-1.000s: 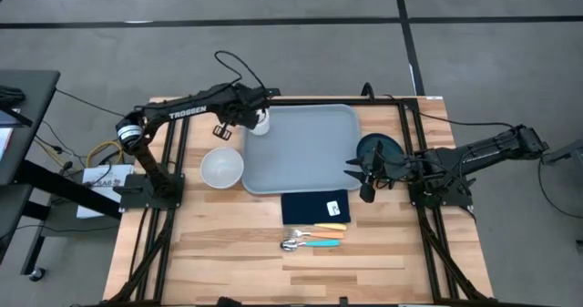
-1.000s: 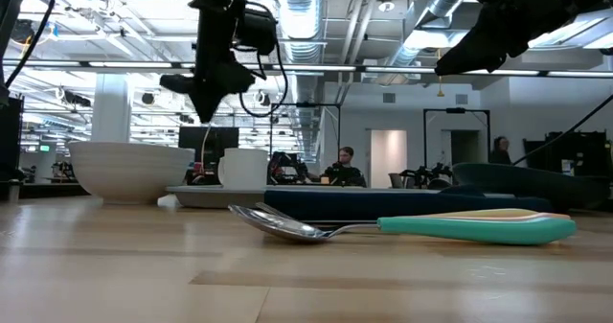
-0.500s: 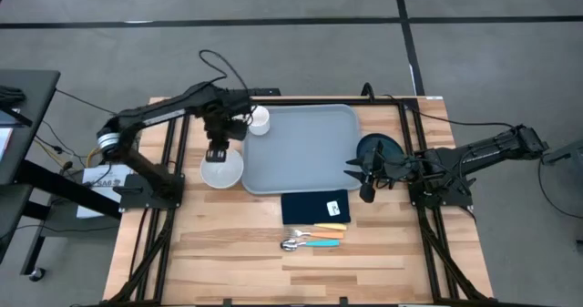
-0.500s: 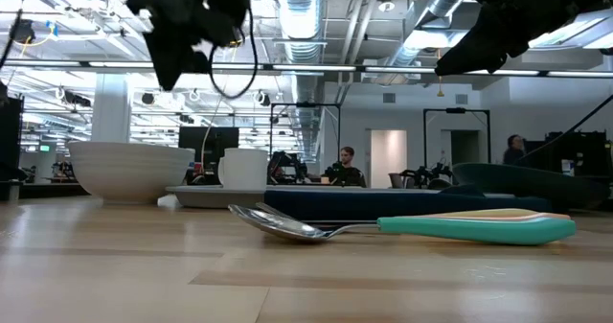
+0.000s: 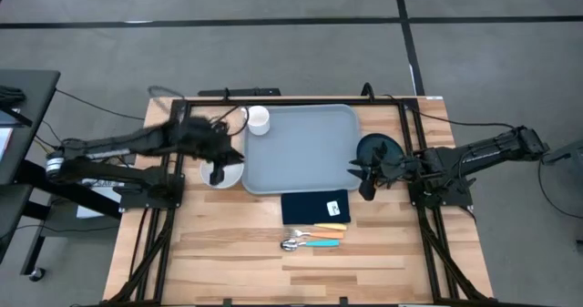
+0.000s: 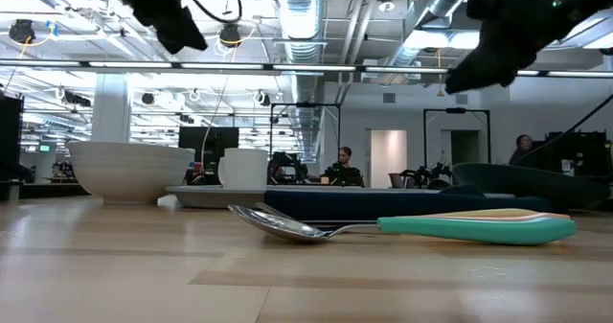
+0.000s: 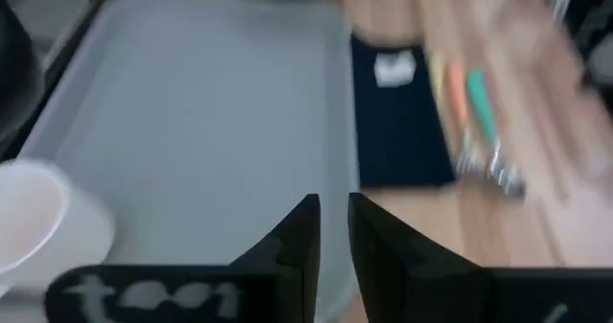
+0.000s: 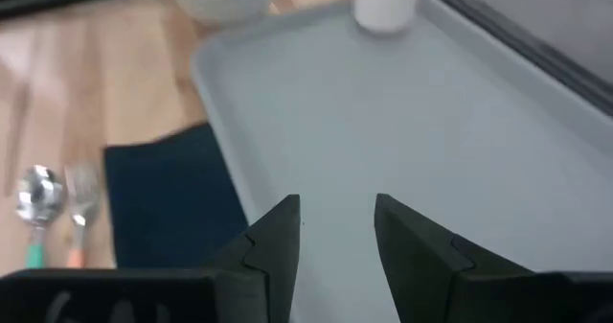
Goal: Set up tray
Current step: Put the black plate on the gray serving tray below the white mug
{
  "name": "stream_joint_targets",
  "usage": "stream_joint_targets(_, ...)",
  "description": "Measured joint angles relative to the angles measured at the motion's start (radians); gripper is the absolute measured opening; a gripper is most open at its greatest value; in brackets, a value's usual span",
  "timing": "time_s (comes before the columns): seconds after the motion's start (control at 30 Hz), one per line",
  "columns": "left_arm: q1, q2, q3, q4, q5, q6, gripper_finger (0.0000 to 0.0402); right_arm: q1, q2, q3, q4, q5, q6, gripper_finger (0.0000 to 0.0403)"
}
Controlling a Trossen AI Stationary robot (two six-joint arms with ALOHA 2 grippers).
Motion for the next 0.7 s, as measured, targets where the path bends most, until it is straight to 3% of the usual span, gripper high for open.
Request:
stream_joint_targets(0.17,-0.124,-0.136,-0.254,0.318,-0.202,-0.104,0.0045,-0.032,0.000,0.000,-0.122,-0.028,0.083,0.0129)
stream_joint_targets(0.33,-0.186,-0.191,-0.355,0.396,-0.361,-0.108,0.0045,-0.034,0.000,0.000,-0.214,-0.180,0.123,0.0129)
stream_joint_targets(0.47,-0.206,-0.192,-0.357,0.374,-0.392,-0.096,0.0045,-0.038,0.000,0.011,-0.269,-0.243,0.144,0.0129)
stream_joint_targets(0.7,-0.224,-0.191,-0.357,0.379,-0.389,-0.077,0.0045,-0.094,0.060,0.179,-0.577,-0.261,0.253,0.0129)
